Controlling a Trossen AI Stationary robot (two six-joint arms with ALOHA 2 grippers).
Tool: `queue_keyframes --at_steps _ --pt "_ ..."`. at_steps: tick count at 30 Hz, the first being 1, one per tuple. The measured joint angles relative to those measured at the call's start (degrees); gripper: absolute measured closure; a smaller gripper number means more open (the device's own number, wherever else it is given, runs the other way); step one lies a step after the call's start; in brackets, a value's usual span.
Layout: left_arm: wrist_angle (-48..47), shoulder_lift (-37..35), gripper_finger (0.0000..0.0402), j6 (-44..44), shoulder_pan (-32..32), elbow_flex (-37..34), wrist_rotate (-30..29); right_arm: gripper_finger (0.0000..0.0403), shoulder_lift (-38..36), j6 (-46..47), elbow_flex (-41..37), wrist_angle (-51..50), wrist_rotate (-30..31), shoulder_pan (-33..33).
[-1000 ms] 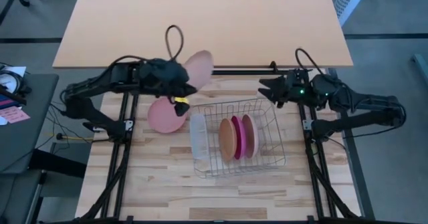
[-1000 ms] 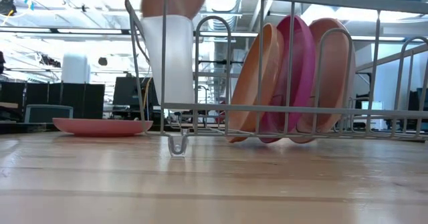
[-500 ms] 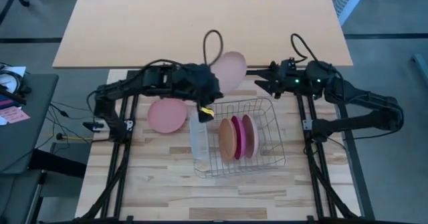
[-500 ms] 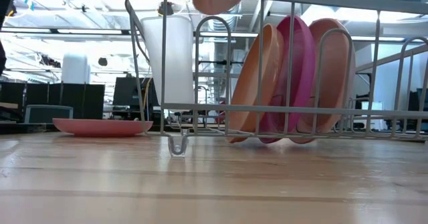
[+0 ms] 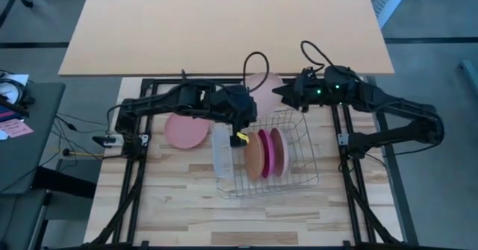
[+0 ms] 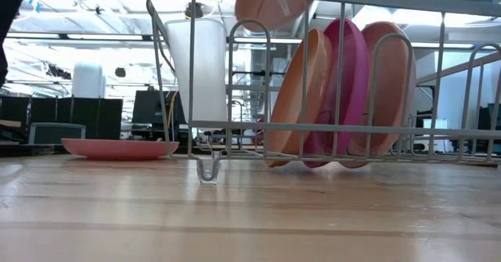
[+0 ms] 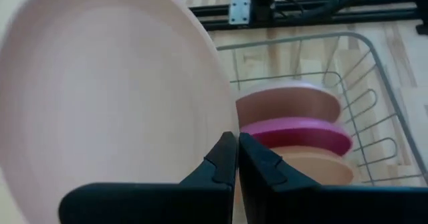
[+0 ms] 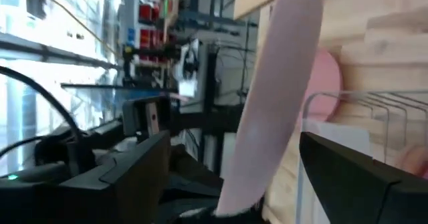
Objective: Sort dishes
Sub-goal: Put the light orange plate in the dish rack
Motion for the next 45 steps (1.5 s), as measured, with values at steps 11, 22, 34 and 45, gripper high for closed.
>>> queue_keyframes --at_steps 11,22,34,45 --pt "0.80 0.80 0.0401 -0.86 -1.00 -0.02 2.60 0.0134 0.72 -1.79 0.02 -4.26 -2.29 -0.41" --pt "0.67 0.80 0.0401 0.01 -0.93 -0.04 2.60 0.0206 0.70 -2.59 0.02 -5.72 -2.23 -1.13" --pt "0.72 0.80 0.0386 0.83 -0.93 -0.07 2.60 0.0280 0.70 -3.51 0.02 -6.52 -2.66 -1.11" --pt "-1.02 0.38 0.0344 -2.55 -0.93 -0.07 2.88 0.0285 0.67 -4.16 0.02 -7.45 -3.85 -1.11"
